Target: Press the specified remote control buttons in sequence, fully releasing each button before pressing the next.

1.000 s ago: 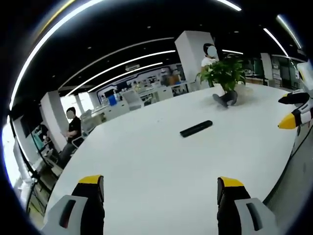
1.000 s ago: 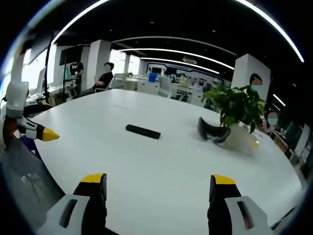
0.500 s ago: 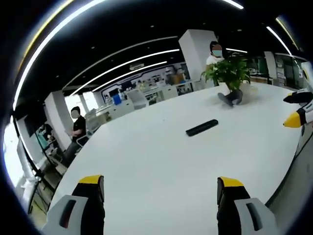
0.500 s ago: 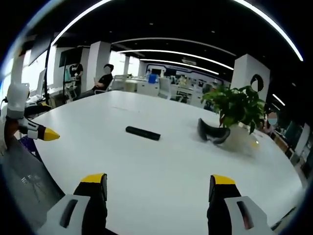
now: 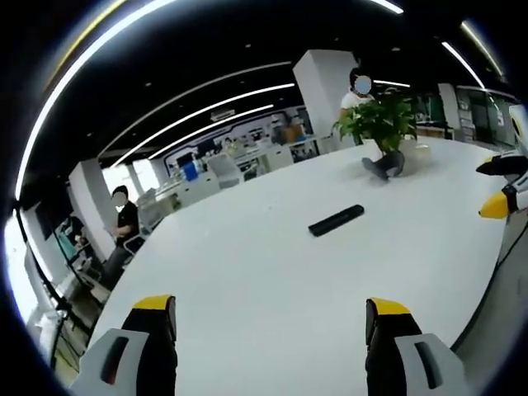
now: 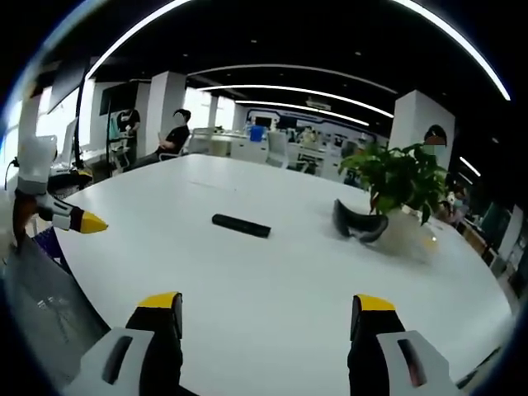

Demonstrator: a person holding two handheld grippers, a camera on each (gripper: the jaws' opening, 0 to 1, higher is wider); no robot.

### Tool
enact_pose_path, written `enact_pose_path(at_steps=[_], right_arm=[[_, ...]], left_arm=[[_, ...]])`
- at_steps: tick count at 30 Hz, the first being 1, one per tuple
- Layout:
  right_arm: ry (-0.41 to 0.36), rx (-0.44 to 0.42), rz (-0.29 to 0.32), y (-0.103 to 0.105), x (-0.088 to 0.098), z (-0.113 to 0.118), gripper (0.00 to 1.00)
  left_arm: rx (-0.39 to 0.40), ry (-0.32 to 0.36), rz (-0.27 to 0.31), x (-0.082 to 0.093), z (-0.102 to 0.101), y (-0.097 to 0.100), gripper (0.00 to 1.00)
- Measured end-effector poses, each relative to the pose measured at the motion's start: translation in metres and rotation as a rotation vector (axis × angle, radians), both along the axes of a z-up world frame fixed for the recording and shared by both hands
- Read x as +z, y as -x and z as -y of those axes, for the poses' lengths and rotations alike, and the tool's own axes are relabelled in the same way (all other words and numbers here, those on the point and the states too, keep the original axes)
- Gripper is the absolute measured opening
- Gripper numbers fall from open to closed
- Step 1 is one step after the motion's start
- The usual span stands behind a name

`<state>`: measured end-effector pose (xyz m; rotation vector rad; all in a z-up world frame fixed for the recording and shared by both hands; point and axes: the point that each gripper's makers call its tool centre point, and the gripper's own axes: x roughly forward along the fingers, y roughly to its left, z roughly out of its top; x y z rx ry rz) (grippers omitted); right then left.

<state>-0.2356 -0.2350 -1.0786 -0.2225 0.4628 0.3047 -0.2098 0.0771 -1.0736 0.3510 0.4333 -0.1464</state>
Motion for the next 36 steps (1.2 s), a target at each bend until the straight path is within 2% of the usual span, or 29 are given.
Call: enact_pose_path(at_steps=[6,19,23,25,28,31,36], right_arm=[[0.003,-0.003,-0.002,0.0,-0.001,0.0,0.83],[0.002,-0.005,-0.009,0.0,-0.002,0.001,0.82],[0.007,-0.005,-0.013,-0.001,-0.004,0.001,0.81],[0.01,-0.003,-0.023,0.0,-0.005,0.001,0.81],[0.003,-0.004,-0.003,0.0,-0.001,0.001,0.81],[-0.015,-0.009,0.007,-0.001,0.002,0.002,0.81],[-0.008,0.009,-0.013,0.0,-0.003,-0.003,0.8]], left_arm=[[-0.045,-0.036,0.022,0.009,0.008,-0.018,0.99],[-0.105,0.001,0.002,0.013,0.018,-0.06,0.96],[-0.12,0.0,-0.012,0.007,0.02,-0.067,0.96],[-0.132,0.011,-0.041,-0.001,0.023,-0.07,0.96],[-0.148,0.026,-0.07,-0.009,0.026,-0.075,0.96],[-0.161,-0.017,-0.073,-0.013,0.026,-0.08,0.95],[-0.198,-0.022,-0.084,-0.014,0.034,-0.096,0.94]])
